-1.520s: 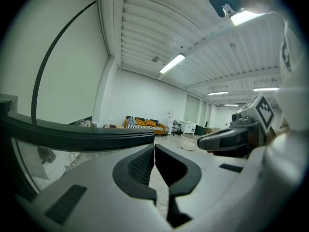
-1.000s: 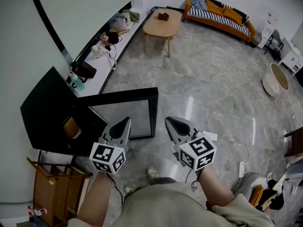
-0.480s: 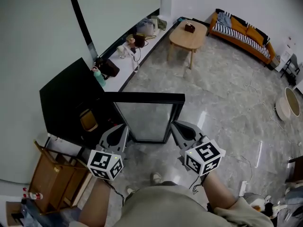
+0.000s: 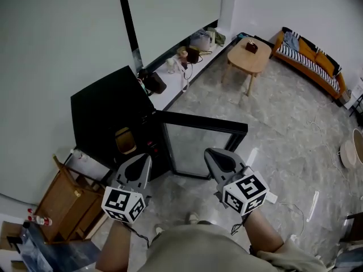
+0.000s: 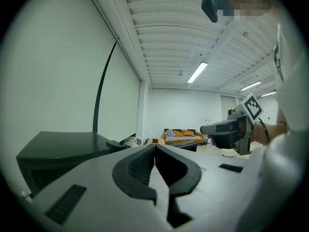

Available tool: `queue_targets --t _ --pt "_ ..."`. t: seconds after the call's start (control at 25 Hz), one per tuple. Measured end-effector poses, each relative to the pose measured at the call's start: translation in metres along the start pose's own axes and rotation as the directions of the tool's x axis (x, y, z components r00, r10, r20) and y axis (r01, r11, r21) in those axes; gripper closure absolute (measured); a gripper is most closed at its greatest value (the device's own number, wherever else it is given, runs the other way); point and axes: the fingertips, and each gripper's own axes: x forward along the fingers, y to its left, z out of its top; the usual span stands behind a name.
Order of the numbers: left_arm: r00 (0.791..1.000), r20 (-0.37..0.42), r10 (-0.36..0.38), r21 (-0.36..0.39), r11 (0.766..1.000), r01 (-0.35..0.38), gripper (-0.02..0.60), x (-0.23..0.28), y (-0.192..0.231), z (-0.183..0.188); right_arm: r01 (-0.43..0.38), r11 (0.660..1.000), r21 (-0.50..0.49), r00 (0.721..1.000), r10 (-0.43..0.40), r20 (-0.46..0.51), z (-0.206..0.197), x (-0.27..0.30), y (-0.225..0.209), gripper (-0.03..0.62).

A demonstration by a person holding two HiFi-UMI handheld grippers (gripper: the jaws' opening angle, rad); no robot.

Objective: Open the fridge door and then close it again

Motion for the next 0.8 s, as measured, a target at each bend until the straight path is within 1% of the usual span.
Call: queue_targets --t 0.2,0.36,0.48,0.6,0.8 --pt "0.999 0.022 0.045 0.013 0.999 -0.045 0.572 -0.032 0.022 0.008 -0.055 0.998 -0.011 0.998 0.055 0.006 0.007 0.022 0.031 0.597" --pt "0.997 0.030 0.076 0.004 0.997 -0.076 0.572 -0.054 0.036 0.010 -0.095 0.995 -0.014 0.995 0.095 0.006 0.011 0.034 0.053 0.597" --pt "0.995 0.032 0.095 0.010 0.995 -0.095 0.572 -0.071 0.042 0.009 -0.126 0.992 -0.018 0.992 0.126 0.002 0.010 0.041 0.072 0.597" --pt "0.993 0.030 0.111 0.035 0.993 -0.112 0.572 -0.085 0.045 0.008 -0.150 0.988 -0.023 0.989 0.150 -0.007 0.006 0.049 0.087 0.597" --pt "0.992 0.026 0.123 0.051 0.991 -0.124 0.572 -0.098 0.050 0.006 -0.170 0.985 -0.027 0.985 0.170 -0.016 0.006 0.057 0.101 0.597"
